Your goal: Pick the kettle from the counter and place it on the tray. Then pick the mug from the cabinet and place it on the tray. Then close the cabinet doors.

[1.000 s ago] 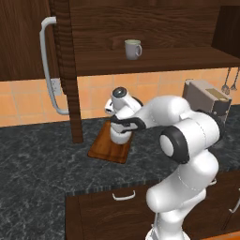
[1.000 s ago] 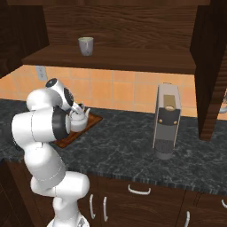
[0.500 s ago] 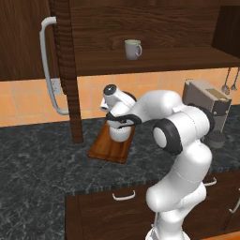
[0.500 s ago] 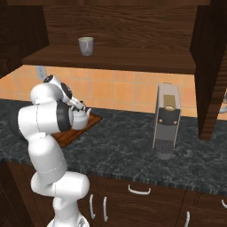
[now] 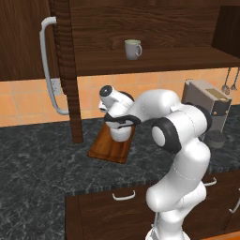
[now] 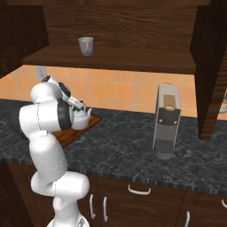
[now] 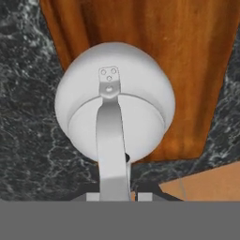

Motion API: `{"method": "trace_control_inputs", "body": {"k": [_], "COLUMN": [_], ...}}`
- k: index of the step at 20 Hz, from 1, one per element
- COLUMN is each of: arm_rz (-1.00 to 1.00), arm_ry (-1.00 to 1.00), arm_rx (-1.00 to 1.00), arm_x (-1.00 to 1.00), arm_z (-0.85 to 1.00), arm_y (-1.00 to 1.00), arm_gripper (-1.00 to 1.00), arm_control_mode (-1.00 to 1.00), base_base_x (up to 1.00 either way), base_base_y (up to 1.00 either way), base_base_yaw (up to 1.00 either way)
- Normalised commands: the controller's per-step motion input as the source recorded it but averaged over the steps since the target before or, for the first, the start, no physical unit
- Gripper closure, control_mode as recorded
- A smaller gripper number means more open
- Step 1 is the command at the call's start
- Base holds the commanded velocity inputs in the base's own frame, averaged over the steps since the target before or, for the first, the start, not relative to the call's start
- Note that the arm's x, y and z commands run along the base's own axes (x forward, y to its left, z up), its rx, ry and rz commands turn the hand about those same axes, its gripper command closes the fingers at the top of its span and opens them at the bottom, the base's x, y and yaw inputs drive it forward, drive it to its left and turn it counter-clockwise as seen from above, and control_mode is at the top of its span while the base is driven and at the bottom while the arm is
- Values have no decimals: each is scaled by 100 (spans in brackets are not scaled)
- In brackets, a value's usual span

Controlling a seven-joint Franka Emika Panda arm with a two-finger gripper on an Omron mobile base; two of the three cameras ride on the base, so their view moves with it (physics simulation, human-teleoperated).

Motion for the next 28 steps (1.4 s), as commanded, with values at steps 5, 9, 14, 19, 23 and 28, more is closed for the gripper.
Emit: {"method": "trace_control_inputs", "body": {"k": [5, 9, 14, 19, 23, 28], "arm_rz": [0, 0, 0, 0, 0, 1], "arm_ry": [-1, -6, -7, -9, -6, -7], "arm_rx": [0, 0, 0, 0, 1, 4], "arm_x": [0, -14, -31, -18, -38, -39], "arm_z": [-25, -21, -16, 2, 21, 64], "arm_y": [0, 0, 3, 6, 4, 1], "arm_gripper": [-100, -100, -100, -100, -100, -100], "arm_control_mode": [-100, -100, -100, -100, -100, -100], "base_base_x": [0, 0, 0, 0, 0, 0], "base_base_y": [0, 0, 0, 0, 0, 0], "base_base_yaw": [0, 0, 0, 0, 0, 0]}}
